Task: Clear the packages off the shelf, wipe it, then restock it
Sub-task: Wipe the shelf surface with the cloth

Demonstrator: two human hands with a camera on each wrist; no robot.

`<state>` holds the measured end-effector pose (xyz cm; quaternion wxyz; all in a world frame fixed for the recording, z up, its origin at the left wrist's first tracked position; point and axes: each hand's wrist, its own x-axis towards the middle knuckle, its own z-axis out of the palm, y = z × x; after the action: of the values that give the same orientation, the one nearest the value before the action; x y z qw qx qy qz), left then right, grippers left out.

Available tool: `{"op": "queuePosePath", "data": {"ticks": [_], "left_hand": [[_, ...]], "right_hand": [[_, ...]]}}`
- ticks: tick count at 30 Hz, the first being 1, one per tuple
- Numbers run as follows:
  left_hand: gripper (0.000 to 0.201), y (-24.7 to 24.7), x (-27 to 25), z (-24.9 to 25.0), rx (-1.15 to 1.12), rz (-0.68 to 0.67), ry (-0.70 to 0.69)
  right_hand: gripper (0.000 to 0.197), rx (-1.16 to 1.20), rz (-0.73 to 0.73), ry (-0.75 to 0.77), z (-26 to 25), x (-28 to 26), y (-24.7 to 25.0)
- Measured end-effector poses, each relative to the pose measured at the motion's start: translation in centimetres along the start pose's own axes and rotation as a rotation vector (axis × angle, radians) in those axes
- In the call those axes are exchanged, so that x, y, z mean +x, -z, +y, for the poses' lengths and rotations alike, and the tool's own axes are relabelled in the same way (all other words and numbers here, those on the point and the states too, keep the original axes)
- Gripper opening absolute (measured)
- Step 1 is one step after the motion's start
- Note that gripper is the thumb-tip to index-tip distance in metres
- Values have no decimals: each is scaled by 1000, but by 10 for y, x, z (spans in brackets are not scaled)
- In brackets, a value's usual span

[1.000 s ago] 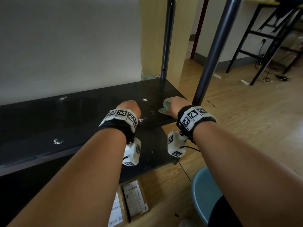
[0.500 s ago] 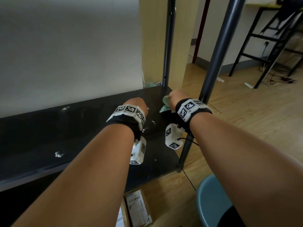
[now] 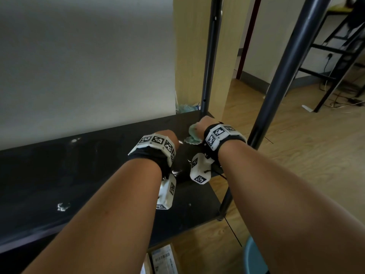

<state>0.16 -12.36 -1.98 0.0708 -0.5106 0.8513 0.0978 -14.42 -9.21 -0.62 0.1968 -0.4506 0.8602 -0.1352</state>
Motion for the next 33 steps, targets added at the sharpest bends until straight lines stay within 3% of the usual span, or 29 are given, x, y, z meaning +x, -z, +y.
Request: {"op": "queuePosePath", "data": {"ticks": [3, 5, 7, 11, 15, 17, 19, 22, 23, 26, 28, 29, 30, 33], "left_hand": [[4, -4, 0, -8, 34, 2, 11], [4, -2, 1, -10, 25, -28, 41], [16, -3, 4, -12, 43, -37, 15], [16, -5, 13, -12, 77, -72, 0], [26, -7, 22, -14, 67, -80, 19], [30, -5, 23, -15, 62, -93, 19], [25, -6, 30, -17, 88, -103, -20], [11, -7, 37, -19, 75, -103, 33], [15, -5, 34, -18, 68, -88, 24], [14, -3, 24, -11, 56, -118, 40], [22, -6, 24, -12, 66, -132, 42], [17, -5, 24, -12, 73, -156, 44], [9, -6, 31, -15, 108, -174, 51], [25, -19, 60, -28, 71, -169, 53]], "right_hand": [[34, -106, -22, 51, -16, -3, -6], [35, -58, -67, 38, -17, 6, -6], [41, 44, -34, -3, -15, 13, 2], [18, -52, 95, -38, 11, 28, 21], [28, -35, -30, -79, 24, 46, 10], [13, 23, 9, -19, 18, 46, 7], [35, 54, 17, 33, 5, 44, 0], [25, -95, -29, 125, -19, 37, -17], [26, -103, -18, 125, -25, 33, -18], [33, -13, -77, 125, -28, 32, -16], [34, 190, -142, 126, -23, 29, -10], [34, 247, -151, 108, -21, 32, -7], [34, 265, -122, 62, -23, 31, -2], [38, 104, 73, -54, -14, 64, -2]]}}
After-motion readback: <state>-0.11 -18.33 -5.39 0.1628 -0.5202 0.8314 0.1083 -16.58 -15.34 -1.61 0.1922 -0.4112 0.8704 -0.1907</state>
